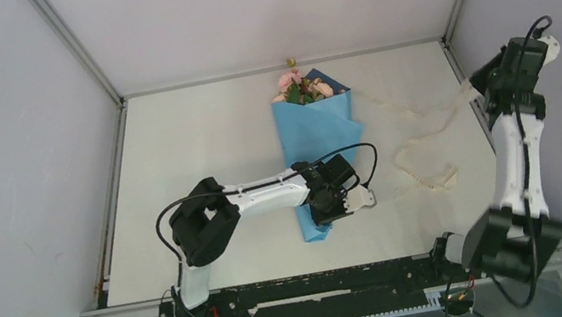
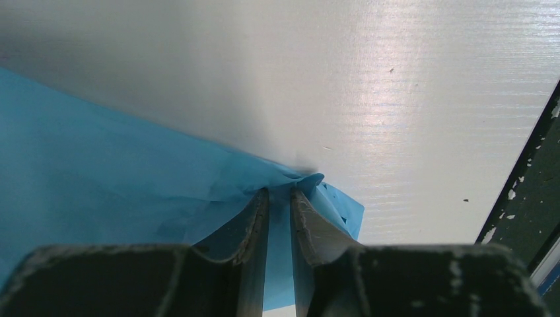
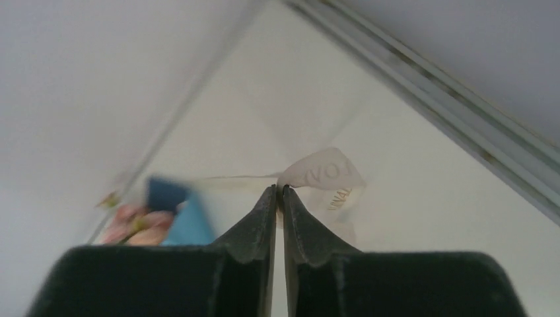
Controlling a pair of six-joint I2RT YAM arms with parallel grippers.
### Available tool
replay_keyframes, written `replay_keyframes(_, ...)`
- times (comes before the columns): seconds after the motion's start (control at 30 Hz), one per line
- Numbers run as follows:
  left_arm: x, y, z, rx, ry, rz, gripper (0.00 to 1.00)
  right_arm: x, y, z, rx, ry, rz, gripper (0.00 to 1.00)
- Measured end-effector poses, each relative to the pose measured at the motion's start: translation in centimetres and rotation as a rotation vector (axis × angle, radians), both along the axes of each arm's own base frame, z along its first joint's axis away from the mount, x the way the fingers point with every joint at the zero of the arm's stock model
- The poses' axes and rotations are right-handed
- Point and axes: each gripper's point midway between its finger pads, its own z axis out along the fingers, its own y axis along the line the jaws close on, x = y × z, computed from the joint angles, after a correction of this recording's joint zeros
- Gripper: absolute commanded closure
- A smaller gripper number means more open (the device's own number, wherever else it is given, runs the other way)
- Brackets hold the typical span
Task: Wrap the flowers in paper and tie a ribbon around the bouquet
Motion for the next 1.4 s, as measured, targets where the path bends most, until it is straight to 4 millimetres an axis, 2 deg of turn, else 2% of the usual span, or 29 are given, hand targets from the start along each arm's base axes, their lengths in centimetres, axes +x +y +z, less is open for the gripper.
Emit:
replay_keyframes(0.07,0.0,0.0,0.0,0.0,0.001,0.001,0.76,0.3,-3.5,-4.6,0.038,0.149,-0.106,0.75)
replay_keyframes(0.13,0.0,0.0,0.0,0.0,0.001,0.001,0.76,0.2,-6.3,-10.4,0.082,0.36,-0.191,0.66)
replay_keyframes(0.17,0.0,0.0,0.0,0.0,0.001,0.001,0.76,0.1,-6.9,-12.7,0.093,0.45,-0.211,0.61)
replay_keyframes(0.23,0.0,0.0,0.0,0.0,0.001,0.001,0.76,-0.5,-6.6,-15.4,0.067,0.571,-0.217,0.51)
replay_keyframes(0.3,0.0,0.0,0.0,0.0,0.001,0.001,0.76,-1.0,-4.9,-15.9,-0.005,0.646,-0.182,0.48)
replay_keyframes(0.4,0.0,0.0,0.0,0.0,0.005,0.002,0.76,0.5,-0.6,-14.3,-0.136,0.627,-0.013,0.47)
replay_keyframes(0.47,0.0,0.0,0.0,-0.001,0.009,0.003,0.76,2.2,3.8,-13.2,-0.169,0.558,0.209,0.46)
replay_keyframes(0.53,0.0,0.0,0.0,-0.002,0.011,0.004,0.76,3.4,6.7,-12.6,-0.174,0.499,0.382,0.44)
replay_keyframes(0.63,0.0,0.0,0.0,-0.004,0.021,0.008,0.76,5.4,9.0,-13.2,-0.193,0.49,0.542,0.42)
replay_keyframes(0.67,0.1,0.0,0.0,-0.003,0.026,0.013,0.76,6.9,9.6,-13.5,-0.209,0.497,0.588,0.41)
replay_keyframes(0.8,0.2,0.0,0.0,-0.002,0.047,0.022,0.76,13.3,10.3,-15.9,-0.288,0.541,0.695,0.38)
replay_keyframes(0.87,0.2,0.0,0.0,-0.004,0.059,0.03,0.77,15.9,10.3,-17.8,-0.323,0.587,0.736,0.36)
replay_keyframes(0.93,0.2,0.0,0.0,-0.003,0.069,0.04,0.77,17.6,10.0,-20.0,-0.354,0.641,0.768,0.33)
replay_keyframes(1.03,0.3,0.0,0.0,-0.002,0.083,0.05,0.77,18.0,9.6,-22.8,-0.372,0.73,0.814,0.31)
replay_keyframes(1.13,0.3,0.0,0.0,-0.004,0.102,0.059,0.76,17.0,8.6,-25.1,-0.363,0.813,0.844,0.31)
replay_keyframes(1.33,0.4,0.0,0.0,-0.009,0.121,0.071,0.76,14.8,7.5,-28.0,-0.351,0.928,0.898,0.31)
replay_keyframes(1.4,0.4,0.0,0.0,-0.009,0.122,0.073,0.76,14.9,7.3,-28.1,-0.37,0.938,0.904,0.36)
